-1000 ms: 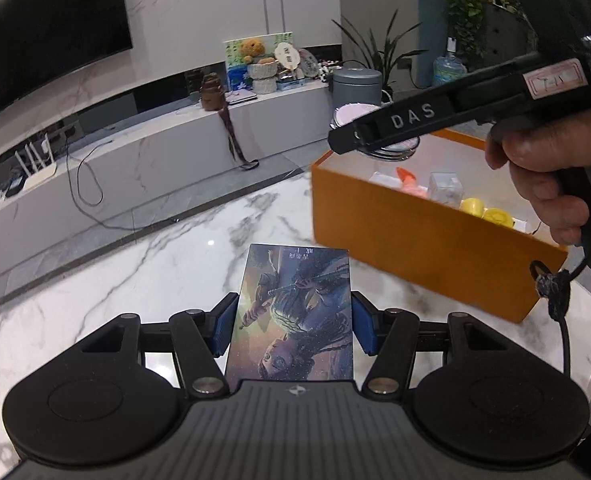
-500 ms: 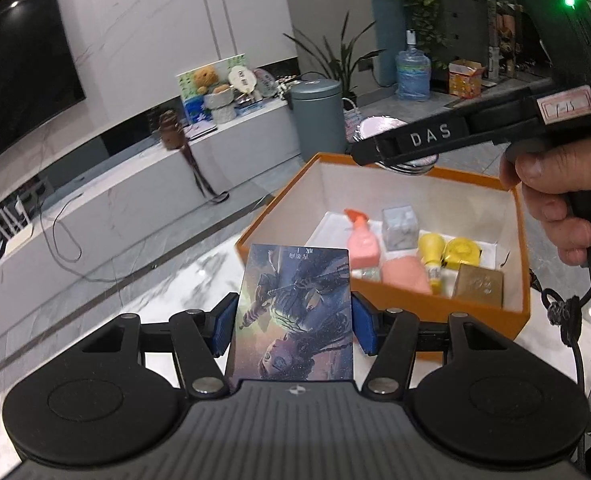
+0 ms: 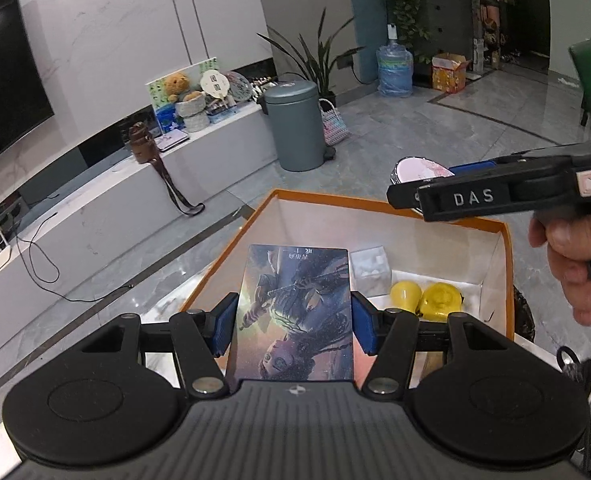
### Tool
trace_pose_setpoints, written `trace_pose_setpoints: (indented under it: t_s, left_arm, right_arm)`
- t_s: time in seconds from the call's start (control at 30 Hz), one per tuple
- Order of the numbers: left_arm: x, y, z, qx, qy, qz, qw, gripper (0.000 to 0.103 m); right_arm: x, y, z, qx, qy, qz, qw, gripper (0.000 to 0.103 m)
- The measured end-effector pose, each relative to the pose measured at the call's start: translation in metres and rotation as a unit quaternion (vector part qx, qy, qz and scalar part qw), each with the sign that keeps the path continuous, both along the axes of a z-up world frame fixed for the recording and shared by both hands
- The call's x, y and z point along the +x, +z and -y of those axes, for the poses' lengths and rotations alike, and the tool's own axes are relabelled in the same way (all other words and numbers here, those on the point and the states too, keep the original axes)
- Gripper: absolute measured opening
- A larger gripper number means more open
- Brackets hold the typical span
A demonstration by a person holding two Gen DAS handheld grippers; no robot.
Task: Organize rigid objects
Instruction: 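Carry card box and pink compact with both tools over orange box, then lower card box and compact into box and open both tools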
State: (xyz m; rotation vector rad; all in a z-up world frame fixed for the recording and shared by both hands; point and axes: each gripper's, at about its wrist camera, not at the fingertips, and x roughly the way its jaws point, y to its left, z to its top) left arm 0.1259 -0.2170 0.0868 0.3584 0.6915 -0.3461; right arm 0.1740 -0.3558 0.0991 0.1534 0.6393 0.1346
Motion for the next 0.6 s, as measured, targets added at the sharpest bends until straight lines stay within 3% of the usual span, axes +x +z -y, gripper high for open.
trace_pose_setpoints:
  t_s: [0.27,0.4,0.6]
  left_arm:
    - [0.034,-0.018,0.020,0.027,-0.007,-0.032,0.9991,0.067]
    - [0.059,-0.031,0.022,0.034,0.004,-0.069,0.9971,0.067]
    - [0.094,-0.053,0.031,0.092,0.008,-0.093,0.9914,0.067]
  right_arm:
    - [0.010,-0.011,0.012,-0.003,0.000,-0.020,1.000,0.074]
    - [0.017,-0.019,0.010,-0.013,0.014,-0.040,0.999,0.074]
    - [0.026,-0.033,0.000,-0.042,0.034,-0.077,0.996,0.074]
